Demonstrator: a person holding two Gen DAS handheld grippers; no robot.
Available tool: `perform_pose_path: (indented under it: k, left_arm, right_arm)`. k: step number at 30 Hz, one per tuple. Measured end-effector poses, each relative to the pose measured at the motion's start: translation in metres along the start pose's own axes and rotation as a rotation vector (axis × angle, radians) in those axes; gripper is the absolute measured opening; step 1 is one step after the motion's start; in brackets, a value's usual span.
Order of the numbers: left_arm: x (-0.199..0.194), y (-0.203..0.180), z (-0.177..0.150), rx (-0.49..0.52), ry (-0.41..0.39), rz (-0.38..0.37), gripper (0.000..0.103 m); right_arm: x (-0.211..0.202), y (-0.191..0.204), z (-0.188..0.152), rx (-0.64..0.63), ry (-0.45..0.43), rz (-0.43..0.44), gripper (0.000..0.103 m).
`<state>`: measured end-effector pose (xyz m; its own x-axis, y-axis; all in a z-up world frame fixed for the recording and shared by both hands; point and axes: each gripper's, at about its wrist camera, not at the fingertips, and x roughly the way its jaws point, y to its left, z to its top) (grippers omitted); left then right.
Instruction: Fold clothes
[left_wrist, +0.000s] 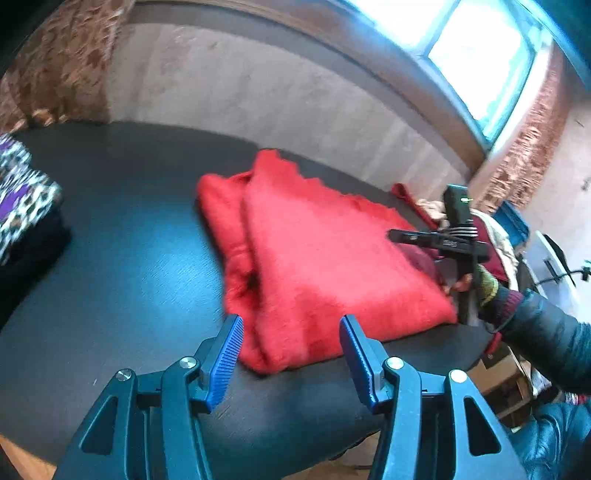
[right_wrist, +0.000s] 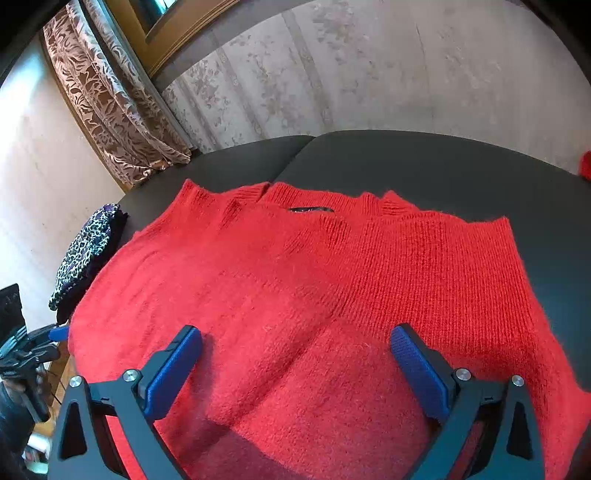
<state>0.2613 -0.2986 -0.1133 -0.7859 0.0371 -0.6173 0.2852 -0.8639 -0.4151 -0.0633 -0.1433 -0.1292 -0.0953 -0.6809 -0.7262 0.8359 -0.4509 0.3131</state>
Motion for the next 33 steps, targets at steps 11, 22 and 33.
perform_pose_path:
  k: [11,22,33]
  left_arm:
    - [0.039,0.008,0.022,0.041,0.117,-0.095,0.055]
    - [0.048,0.009,0.015,0.035,0.203,-0.203,0.009]
    - [0.03,0.013,0.018,0.082,0.28,-0.1,0.01]
  right_arm:
    - [0.002,0.005,-0.003,-0.007,-0.006,-0.018,0.103]
    - [0.004,0.001,-0.003,0.001,-0.011,-0.009,0.103]
    - [0.004,-0.001,-0.005,-0.004,-0.012,-0.012,0.103]
